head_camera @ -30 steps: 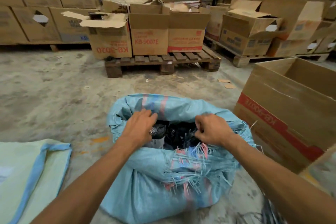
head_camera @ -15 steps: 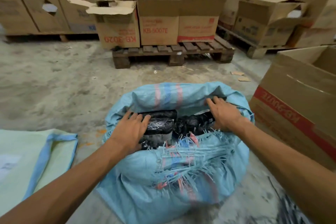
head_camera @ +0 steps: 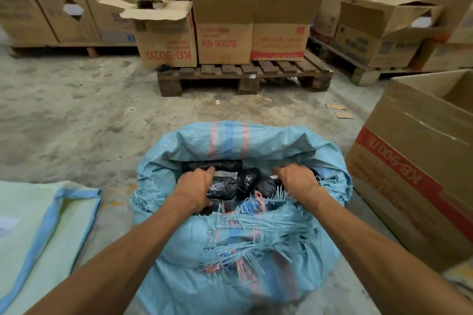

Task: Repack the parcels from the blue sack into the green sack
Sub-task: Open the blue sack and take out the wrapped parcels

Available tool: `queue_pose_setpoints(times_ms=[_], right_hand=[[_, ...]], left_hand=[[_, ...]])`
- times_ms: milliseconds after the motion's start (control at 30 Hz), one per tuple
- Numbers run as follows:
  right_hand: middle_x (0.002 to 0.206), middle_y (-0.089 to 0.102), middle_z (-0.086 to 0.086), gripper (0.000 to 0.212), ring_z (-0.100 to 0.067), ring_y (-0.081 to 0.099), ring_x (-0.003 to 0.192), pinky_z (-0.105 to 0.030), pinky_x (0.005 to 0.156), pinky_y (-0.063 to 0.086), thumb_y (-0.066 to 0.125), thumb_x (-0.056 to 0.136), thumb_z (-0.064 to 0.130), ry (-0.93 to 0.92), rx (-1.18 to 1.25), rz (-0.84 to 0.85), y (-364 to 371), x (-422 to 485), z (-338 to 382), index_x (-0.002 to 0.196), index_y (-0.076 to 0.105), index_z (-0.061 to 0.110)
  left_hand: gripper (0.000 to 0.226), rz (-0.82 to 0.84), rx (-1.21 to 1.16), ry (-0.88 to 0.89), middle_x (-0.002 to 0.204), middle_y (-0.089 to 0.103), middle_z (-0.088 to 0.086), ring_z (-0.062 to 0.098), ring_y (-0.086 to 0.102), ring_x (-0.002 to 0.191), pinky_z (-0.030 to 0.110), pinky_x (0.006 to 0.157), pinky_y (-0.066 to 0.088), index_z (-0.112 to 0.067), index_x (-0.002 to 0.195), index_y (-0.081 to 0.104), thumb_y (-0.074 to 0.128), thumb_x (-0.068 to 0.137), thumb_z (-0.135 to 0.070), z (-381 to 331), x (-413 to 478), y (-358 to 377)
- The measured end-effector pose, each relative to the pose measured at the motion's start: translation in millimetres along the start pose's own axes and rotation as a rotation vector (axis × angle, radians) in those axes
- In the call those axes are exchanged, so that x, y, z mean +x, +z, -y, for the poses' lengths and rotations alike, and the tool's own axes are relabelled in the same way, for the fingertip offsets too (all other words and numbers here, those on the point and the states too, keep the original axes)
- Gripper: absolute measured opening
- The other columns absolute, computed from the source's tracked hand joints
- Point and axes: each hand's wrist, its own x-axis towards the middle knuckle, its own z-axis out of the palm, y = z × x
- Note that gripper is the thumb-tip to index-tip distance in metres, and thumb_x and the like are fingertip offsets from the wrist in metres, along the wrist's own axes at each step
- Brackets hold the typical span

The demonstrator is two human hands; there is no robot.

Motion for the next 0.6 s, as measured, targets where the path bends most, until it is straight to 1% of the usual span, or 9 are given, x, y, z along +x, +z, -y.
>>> queue_pose_setpoints(times_ms=[67, 167, 267, 333, 400, 467, 500, 567, 600], right_hand=[[0.115, 0.070, -0.006, 0.044, -0.028, 0.066, 0.109, -0.035, 0.089, 0.050, 0.062, 0.085, 0.009, 0.001, 0.083, -0.035, -13.7, -9.9, 0.0, 0.127, 0.058, 0.021], [0.115, 0.069, -0.005, 0.048, -0.031, 0.065, 0.108, -0.038, 0.082, 0.052, 0.071, 0.073, 0.018, 0.022, 0.290, -0.118, -46.7, -25.9, -6.9, 0.120, 0.058, 0.022], [0.108, 0.069, -0.005, 0.046, -0.032, 0.065, 0.102, -0.039, 0.077, 0.056, 0.073, 0.069, 0.021, 0.070, 0.457, -0.197, -94.1, -41.7, -19.9, 0.112, 0.058, 0.026], [0.102, 0.070, -0.003, 0.047, -0.030, 0.066, 0.097, -0.037, 0.075, 0.056, 0.079, 0.066, 0.025, 0.079, 0.556, -0.252, -130.3, -56.7, -30.4, 0.108, 0.059, 0.029], [0.103, 0.071, 0.001, 0.052, -0.025, 0.066, 0.097, -0.039, 0.080, 0.056, 0.083, 0.065, 0.033, 0.064, 0.651, -0.326, -167.5, -75.2, -37.9, 0.112, 0.060, 0.032], [0.107, 0.071, 0.004, 0.057, -0.021, 0.064, 0.100, -0.038, 0.086, 0.054, 0.085, 0.066, 0.040, 0.057, 0.787, -0.395, -200.4, -92.9, -37.5, 0.117, 0.060, 0.033], [0.108, 0.070, 0.006, 0.058, -0.018, 0.063, 0.098, -0.036, 0.086, 0.053, 0.085, 0.068, 0.042, 0.039, 0.874, -0.415, -218.1, -105.0, -31.0, 0.118, 0.059, 0.030], [0.104, 0.066, 0.011, 0.058, -0.011, 0.062, 0.089, -0.029, 0.076, 0.053, 0.084, 0.073, 0.043, -0.001, 1.133, -0.400, -241.6, -121.4, -8.0, 0.119, 0.054, 0.024], [0.103, 0.064, 0.013, 0.057, -0.007, 0.061, 0.085, -0.023, 0.070, 0.053, 0.083, 0.076, 0.041, -0.028, 1.290, -0.342, -248.9, -129.4, 10.1, 0.119, 0.050, 0.023]], left_hand=[[0.069, -0.071, -0.086, -0.004, 0.116, 0.064, 0.010, 0.033, 0.064, 0.105, 0.039, 0.086, 0.052, -0.016, 0.123, 0.045, 0.081, 0.071, -0.043, 0.1, -7.2, -5.3], [0.059, -0.170, -0.214, 0.006, 0.108, 0.067, 0.005, 0.028, 0.065, 0.098, 0.040, 0.081, 0.053, -0.019, 0.113, 0.049, 0.080, 0.072, -0.045, 0.6, -12.1, -39.5], [0.051, -0.272, -0.164, 0.019, 0.106, 0.067, 0.004, 0.026, 0.063, 0.093, 0.034, 0.071, 0.049, -0.020, 0.107, 0.052, 0.076, 0.076, -0.054, -0.9, -20.0, -100.7], [0.053, -0.339, -0.131, -0.006, 0.100, 0.067, 0.004, 0.024, 0.060, 0.084, 0.032, 0.064, 0.046, -0.019, 0.103, 0.054, 0.072, 0.076, -0.061, 4.3, -37.5, -149.6], [0.054, -0.403, -0.201, -0.075, 0.089, 0.067, 0.001, 0.019, 0.061, 0.074, 0.032, 0.060, 0.049, -0.018, 0.098, 0.057, 0.069, 0.076, -0.066, 15.5, -65.6, -191.7], [0.043, -0.477, -0.362, -0.190, 0.076, 0.064, -0.001, 0.017, 0.059, 0.068, 0.029, 0.057, 0.046, -0.020, 0.085, 0.058, 0.069, 0.080, -0.061, 33.8, -103.5, -221.6], [0.041, -0.520, -0.476, -0.267, 0.073, 0.063, 0.000, 0.019, 0.059, 0.068, 0.030, 0.058, 0.044, -0.019, 0.078, 0.058, 0.069, 0.082, -0.058, 48.0, -124.8, -229.4], [0.040, -0.605, -0.798, -0.399, 0.077, 0.070, 0.005, 0.024, 0.065, 0.074, 0.034, 0.067, 0.048, -0.015, 0.075, 0.064, 0.072, 0.082, -0.053, 78.5, -168.9, -230.9], [0.038, -0.630, -0.967, -0.444, 0.082, 0.074, 0.008, 0.024, 0.068, 0.074, 0.033, 0.069, 0.050, -0.013, 0.078, 0.068, 0.074, 0.081, -0.051, 94.5, -190.1, -224.9]])
